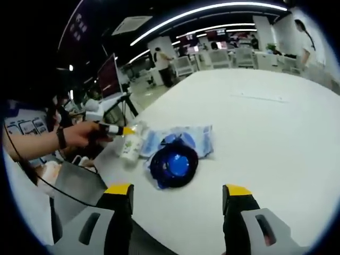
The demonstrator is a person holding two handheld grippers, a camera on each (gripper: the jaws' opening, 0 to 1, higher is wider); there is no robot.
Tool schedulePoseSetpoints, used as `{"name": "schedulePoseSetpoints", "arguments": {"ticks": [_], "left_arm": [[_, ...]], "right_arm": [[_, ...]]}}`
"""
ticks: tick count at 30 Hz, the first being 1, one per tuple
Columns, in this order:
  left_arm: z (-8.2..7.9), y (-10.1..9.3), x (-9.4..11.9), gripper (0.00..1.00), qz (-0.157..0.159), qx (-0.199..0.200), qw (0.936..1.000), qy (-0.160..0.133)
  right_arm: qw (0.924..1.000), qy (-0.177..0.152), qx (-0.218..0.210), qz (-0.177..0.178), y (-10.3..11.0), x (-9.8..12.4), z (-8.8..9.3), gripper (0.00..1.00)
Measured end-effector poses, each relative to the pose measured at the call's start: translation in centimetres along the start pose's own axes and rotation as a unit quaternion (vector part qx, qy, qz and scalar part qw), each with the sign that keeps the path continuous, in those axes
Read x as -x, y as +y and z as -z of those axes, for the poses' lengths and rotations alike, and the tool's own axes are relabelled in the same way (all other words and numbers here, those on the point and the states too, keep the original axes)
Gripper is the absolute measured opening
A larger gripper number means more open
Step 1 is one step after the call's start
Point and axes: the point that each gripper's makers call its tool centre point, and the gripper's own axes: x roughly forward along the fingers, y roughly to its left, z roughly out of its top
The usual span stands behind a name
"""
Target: Arrange the tabletop items into an orderly group along one side of the table until the central work area is clear of visible clutter.
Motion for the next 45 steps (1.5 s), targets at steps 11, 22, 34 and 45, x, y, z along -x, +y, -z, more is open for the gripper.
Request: {"name": "schedulePoseSetpoints", "arguments": {"ticks": [11, 22, 34, 45], "left_arm": [[2.4, 1.2, 2.4, 0.35, -0.016, 0.013, 0.9998, 0.003], [4.5, 1.3, 4.2, 0.35, -0.016, 0.013, 0.9996, 0.019], [5.9, 0.7, 5.9, 0.36, -0.027, 0.006, 0.9978, 0.060], [5.0, 0.9, 5.6, 0.41, -0.015, 0.028, 0.9990, 0.030]], "right_arm": [[0.9984, 0.015, 0.035, -0.042, 2.4, -2.6, -1.6, 0.69], [0.9966, 0.020, 0.050, -0.061, 3.9, -3.1, -1.5, 0.69], [0.9976, 0.008, 0.043, -0.054, 2.9, -2.5, -1.4, 0.69], [0.9981, -0.004, 0.035, -0.050, 3.1, -2.2, -1.4, 0.69]]}}
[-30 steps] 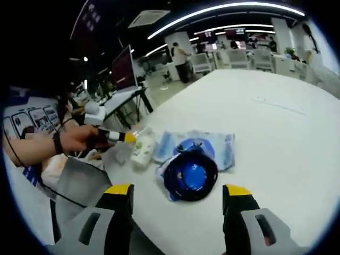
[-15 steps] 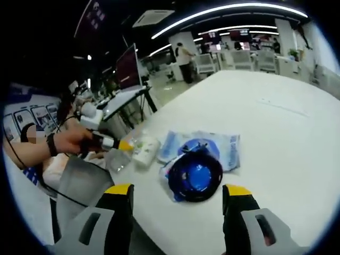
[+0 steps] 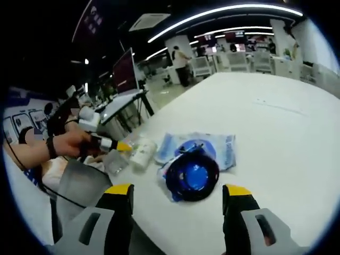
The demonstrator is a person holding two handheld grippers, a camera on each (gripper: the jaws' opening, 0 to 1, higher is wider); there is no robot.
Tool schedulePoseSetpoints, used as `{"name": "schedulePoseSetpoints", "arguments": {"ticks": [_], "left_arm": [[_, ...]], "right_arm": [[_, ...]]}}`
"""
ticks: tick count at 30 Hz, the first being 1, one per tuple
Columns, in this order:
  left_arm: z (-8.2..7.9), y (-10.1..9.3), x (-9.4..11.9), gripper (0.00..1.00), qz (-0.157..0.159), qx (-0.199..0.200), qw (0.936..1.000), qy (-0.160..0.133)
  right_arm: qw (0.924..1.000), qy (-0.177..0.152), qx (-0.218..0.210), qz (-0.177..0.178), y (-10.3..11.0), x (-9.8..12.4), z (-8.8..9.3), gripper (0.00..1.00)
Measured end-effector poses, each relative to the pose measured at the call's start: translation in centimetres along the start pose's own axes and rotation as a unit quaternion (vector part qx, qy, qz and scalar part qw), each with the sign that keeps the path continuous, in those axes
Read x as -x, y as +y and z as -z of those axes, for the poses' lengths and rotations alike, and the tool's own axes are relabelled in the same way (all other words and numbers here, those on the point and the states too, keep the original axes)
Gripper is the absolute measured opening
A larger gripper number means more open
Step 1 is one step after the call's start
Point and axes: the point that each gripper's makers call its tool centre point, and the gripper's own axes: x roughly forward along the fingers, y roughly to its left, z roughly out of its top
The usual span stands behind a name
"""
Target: Arrange the tabletop items into an orderly group along one side of the table until the central work area is clear of visible clutter.
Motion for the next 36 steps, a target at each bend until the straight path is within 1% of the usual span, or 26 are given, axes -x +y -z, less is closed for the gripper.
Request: {"name": "schedulePoseSetpoints", "arguments": {"ticks": [2, 6, 8, 11, 12, 13, 14, 16, 18, 19, 20, 24, 27, 29, 32, 34, 35, 36], "left_arm": [[-0.1, 0.3, -0.3, 0.41, 0.001, 0.004, 1.0000, 0.000], [0.5, 0.1, -0.6, 0.42, -0.005, 0.006, 1.0000, 0.006], [0.6, -0.5, -0.8, 0.42, -0.004, 0.005, 1.0000, 0.006], [0.9, 0.0, -1.3, 0.43, -0.007, -0.021, 0.9995, 0.024], [0.9, 0.0, -1.3, 0.43, -0.008, -0.024, 0.9994, 0.025], [1.0, -0.7, -1.5, 0.43, -0.008, -0.030, 0.9992, 0.025], [1.0, -0.8, -1.6, 0.43, -0.006, -0.031, 0.9992, 0.026], [0.9, -0.3, -1.9, 0.43, -0.007, -0.042, 0.9986, 0.033], [0.9, -0.2, -2.2, 0.42, -0.010, -0.052, 0.9980, 0.036], [0.8, -0.3, -2.4, 0.42, -0.005, -0.054, 0.9978, 0.038], [0.6, -0.3, -2.5, 0.42, -0.002, -0.053, 0.9980, 0.036], [0.3, -0.5, -2.8, 0.41, 0.004, -0.048, 0.9986, 0.022], [0.3, -0.2, -2.8, 0.40, 0.000, -0.044, 0.9989, 0.018], [0.1, 0.2, -2.7, 0.40, -0.008, -0.054, 0.9985, 0.011], [-0.4, 0.3, -2.2, 0.40, -0.009, -0.047, 0.9988, -0.006], [-0.8, 0.2, -1.4, 0.40, -0.012, -0.043, 0.9989, -0.017], [-1.0, 0.7, -1.7, 0.40, -0.014, -0.043, 0.9988, -0.021], [-1.4, 0.7, -1.4, 0.40, -0.015, -0.045, 0.9985, -0.026]], "right_arm": [[1.0000, -0.003, -0.001, 0.003, -0.2, 0.1, -0.1, 0.69], [0.9999, -0.005, -0.008, 0.008, -0.7, 0.4, 0.0, 0.69], [0.9999, -0.002, -0.009, 0.010, -0.9, 0.5, 0.2, 0.69], [0.9999, 0.000, -0.011, 0.013, -1.2, 0.6, 0.4, 0.69], [0.9998, 0.000, -0.012, 0.013, -1.3, 0.7, 0.3, 0.69], [0.9998, -0.001, -0.013, 0.014, -1.4, 0.7, 0.3, 0.69], [0.9998, -0.001, -0.013, 0.015, -1.5, 0.7, 0.2, 0.69], [0.9998, -0.001, -0.015, 0.016, -1.6, 0.7, 0.2, 0.68], [0.9997, -0.001, -0.016, 0.016, -1.7, 0.6, 0.2, 0.68], [0.9998, -0.001, -0.016, 0.015, -1.7, 0.5, 0.2, 0.68], [0.9998, 0.000, -0.016, 0.015, -1.7, 0.5, 0.2, 0.68], [0.9998, 0.001, -0.017, 0.014, -1.6, 0.4, 0.4, 0.68], [0.9997, 0.001, -0.018, 0.015, -1.7, 0.4, 0.4, 0.68], [0.9996, -0.002, -0.020, 0.017, -1.7, 0.6, 0.3, 0.68], [0.9995, -0.007, -0.023, 0.020, -2.0, 0.8, 0.2, 0.67], [0.9994, -0.008, -0.025, 0.022, -2.2, 0.9, 0.2, 0.67], [0.9994, -0.010, -0.025, 0.023, -2.3, 1.0, 0.1, 0.67], [0.9993, -0.012, -0.027, 0.024, -2.4, 1.0, 0.1, 0.67]]}}
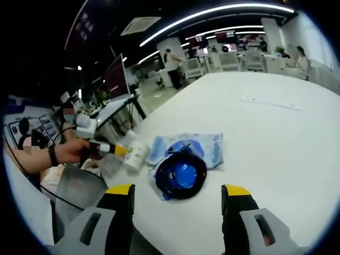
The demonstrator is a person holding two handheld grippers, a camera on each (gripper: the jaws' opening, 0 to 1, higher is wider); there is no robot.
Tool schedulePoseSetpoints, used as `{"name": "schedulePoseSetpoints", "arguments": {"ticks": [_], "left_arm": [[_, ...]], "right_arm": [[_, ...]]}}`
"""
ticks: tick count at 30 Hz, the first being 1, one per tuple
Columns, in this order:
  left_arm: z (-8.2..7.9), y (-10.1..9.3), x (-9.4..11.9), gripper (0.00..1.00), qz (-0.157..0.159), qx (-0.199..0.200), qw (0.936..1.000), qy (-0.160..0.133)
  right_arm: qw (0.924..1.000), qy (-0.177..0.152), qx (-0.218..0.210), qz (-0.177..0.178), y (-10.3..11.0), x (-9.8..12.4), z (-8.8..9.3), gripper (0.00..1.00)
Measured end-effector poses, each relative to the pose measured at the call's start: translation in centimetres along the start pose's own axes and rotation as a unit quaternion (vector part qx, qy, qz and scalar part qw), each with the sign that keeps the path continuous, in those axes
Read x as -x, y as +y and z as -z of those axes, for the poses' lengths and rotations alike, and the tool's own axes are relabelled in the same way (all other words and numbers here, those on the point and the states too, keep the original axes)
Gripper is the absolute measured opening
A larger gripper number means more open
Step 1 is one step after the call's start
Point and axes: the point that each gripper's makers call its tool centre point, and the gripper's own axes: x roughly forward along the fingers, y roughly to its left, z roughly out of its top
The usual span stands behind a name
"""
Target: Arrange the tabletop items into an orderly group along one side of the table until the central work area is clear of visible clutter.
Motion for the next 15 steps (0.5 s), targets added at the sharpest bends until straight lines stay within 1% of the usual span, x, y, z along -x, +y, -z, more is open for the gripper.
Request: {"name": "schedulePoseSetpoints", "arguments": {"ticks": [4, 5, 7, 10, 12, 13, 14, 15], "left_arm": [[-1.5, -0.1, 1.5, 0.40, -0.006, -0.010, 0.9997, -0.022], [-1.3, -0.1, 1.9, 0.40, -0.007, -0.009, 0.9996, -0.024], [-1.3, -0.2, 2.5, 0.40, -0.009, -0.010, 0.9994, -0.030], [-1.5, -0.1, 2.7, 0.40, -0.010, -0.015, 0.9992, -0.037], [-1.3, -0.5, 3.6, 0.39, -0.011, -0.020, 0.9988, -0.044], [-1.7, -0.6, 3.9, 0.39, -0.013, -0.025, 0.9985, -0.047], [-1.8, -0.6, 4.0, 0.39, -0.013, -0.027, 0.9984, -0.048], [-1.6, -0.5, 4.0, 0.39, -0.014, -0.027, 0.9983, -0.049]], "right_arm": [[1.0000, -0.002, -0.003, 0.002, 0.1, 0.1, 0.0, 0.67], [1.0000, -0.002, -0.003, 0.003, 0.0, 0.2, 0.0, 0.67], [1.0000, -0.003, -0.004, 0.003, -0.1, 0.2, 0.0, 0.67], [1.0000, -0.006, -0.005, 0.003, 0.0, 0.2, 0.0, 0.67], [1.0000, -0.007, -0.004, 0.002, 0.1, 0.2, 0.0, 0.67], [1.0000, -0.007, -0.003, 0.001, 0.1, 0.2, 0.0, 0.67], [1.0000, -0.006, -0.003, 0.001, 0.1, 0.2, 0.0, 0.67], [1.0000, -0.006, -0.003, 0.000, 0.1, 0.2, 0.1, 0.67]]}}
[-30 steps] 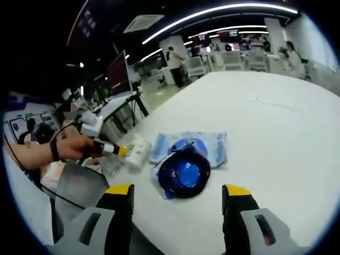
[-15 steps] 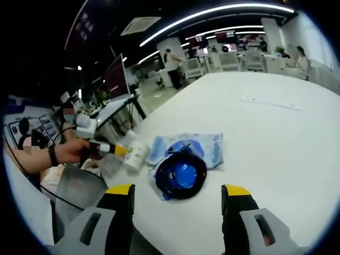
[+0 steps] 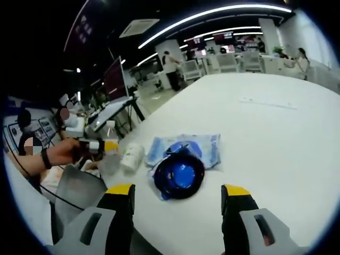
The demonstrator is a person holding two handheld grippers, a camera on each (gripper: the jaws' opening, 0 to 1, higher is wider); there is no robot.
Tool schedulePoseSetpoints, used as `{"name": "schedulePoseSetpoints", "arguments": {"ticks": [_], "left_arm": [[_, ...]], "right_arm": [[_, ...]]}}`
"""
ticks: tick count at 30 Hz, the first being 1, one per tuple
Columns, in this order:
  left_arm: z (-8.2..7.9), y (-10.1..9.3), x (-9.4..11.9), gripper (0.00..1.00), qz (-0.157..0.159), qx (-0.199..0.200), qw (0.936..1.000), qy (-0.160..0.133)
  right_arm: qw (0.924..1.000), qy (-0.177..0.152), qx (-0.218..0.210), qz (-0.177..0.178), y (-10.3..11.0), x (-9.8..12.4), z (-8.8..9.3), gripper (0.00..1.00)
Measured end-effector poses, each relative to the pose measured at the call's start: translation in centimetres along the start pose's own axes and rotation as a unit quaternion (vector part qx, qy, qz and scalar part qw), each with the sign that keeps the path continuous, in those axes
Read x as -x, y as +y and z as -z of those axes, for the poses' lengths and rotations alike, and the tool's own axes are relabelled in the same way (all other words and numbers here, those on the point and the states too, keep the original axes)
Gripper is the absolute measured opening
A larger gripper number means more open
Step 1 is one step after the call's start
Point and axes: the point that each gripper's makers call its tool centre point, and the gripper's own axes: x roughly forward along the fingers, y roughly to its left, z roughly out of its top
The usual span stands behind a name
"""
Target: Arrange the tabletop items into an orderly group along one side of the table until the central work area is clear of visible clutter.
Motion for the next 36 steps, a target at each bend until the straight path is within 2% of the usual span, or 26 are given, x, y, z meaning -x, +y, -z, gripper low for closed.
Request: {"name": "schedulePoseSetpoints", "arguments": {"ticks": [5, 9, 15, 19, 21, 27, 36], "left_arm": [[-0.4, -0.2, 0.6, 0.39, -0.004, -0.014, 0.9998, -0.015], [0.2, 0.1, 1.2, 0.39, -0.014, -0.030, 0.9992, -0.023], [0.9, -0.3, 1.8, 0.39, -0.006, -0.036, 0.9990, -0.025], [1.1, -0.8, 1.7, 0.39, -0.009, -0.057, 0.9980, -0.024], [1.3, -0.3, 1.5, 0.39, -0.012, -0.061, 0.9977, -0.026], [1.8, -1.0, 1.8, 0.39, -0.016, -0.074, 0.9967, -0.031], [1.8, -0.8, 1.5, 0.40, -0.016, -0.056, 0.9975, -0.040]], "right_arm": [[1.0000, -0.003, 0.001, -0.004, 0.2, -0.1, 0.0, 0.67], [1.0000, -0.003, 0.001, -0.003, 0.1, 0.0, 0.0, 0.66], [1.0000, -0.007, 0.000, 0.001, -0.5, 0.3, 0.0, 0.66], [1.0000, -0.008, -0.003, 0.003, -0.7, 0.3, 0.1, 0.66], [1.0000, -0.006, -0.003, 0.003, -0.8, 0.4, 0.2, 0.67], [1.0000, -0.007, -0.001, 0.002, -0.8, 0.6, 0.4, 0.68], [1.0000, -0.008, 0.000, 0.005, -0.7, 0.8, 0.2, 0.69]]}}
